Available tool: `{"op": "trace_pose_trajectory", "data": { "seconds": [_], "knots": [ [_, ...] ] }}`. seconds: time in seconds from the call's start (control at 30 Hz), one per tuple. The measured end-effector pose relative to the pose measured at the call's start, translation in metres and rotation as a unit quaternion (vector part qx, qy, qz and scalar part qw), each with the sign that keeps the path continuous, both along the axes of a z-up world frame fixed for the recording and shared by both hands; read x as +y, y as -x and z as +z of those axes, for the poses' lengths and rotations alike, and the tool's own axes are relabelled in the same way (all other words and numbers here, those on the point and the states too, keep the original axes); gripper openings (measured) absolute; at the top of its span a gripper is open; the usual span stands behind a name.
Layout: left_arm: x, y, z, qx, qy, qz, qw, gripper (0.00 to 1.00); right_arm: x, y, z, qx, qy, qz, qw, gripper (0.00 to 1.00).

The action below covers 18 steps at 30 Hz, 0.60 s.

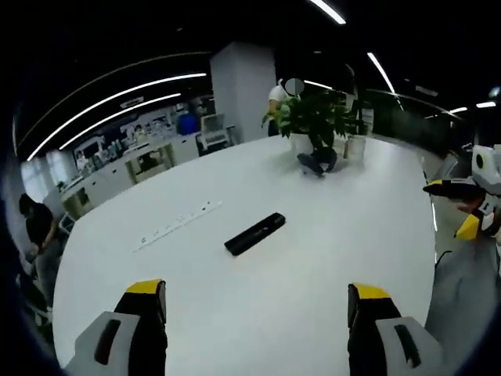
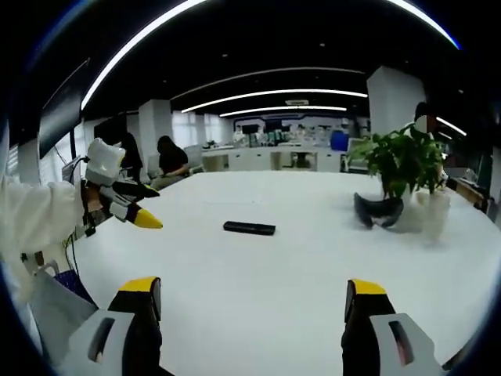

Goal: Press the specified remote control buttons in sequence, fully releasing each button before pressing the next.

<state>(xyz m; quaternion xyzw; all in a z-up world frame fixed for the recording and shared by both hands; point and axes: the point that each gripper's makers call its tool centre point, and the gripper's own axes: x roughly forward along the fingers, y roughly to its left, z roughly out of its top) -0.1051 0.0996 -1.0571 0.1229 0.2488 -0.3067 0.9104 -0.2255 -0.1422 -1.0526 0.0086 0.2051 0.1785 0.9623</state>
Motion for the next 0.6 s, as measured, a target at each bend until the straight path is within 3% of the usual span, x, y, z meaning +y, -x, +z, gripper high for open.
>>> {"op": "trace_pose_trajectory", "data": {
  "seconds": [0.17,0.27,0.4,0.47,0.6],
  "knots": [
    [0.008,0.019,0.006,-0.005,0.017,0.026,0.9995,0.99,-0.004,-0.001,0.003,0.003,-0.021,-0.012,0.9997,0.98],
    [0.012,0.035,0.007,0.002,0.045,0.044,0.998,0.99,-0.006,-0.002,0.002,0.007,-0.019,-0.017,0.9997,0.98],
    [0.017,0.05,0.008,-0.01,0.053,0.063,0.9966,0.99,-0.006,-0.002,0.003,0.005,-0.015,-0.017,0.9997,0.98],
    [0.02,0.056,0.013,-0.022,0.062,0.079,0.9947,0.99,-0.005,0.0,0.002,0.007,-0.005,-0.011,0.9999,0.98],
    [0.023,0.075,0.017,-0.016,0.102,0.106,0.989,0.99,-0.003,0.002,0.003,0.004,0.005,-0.003,1.0,0.98]
  ]
}}
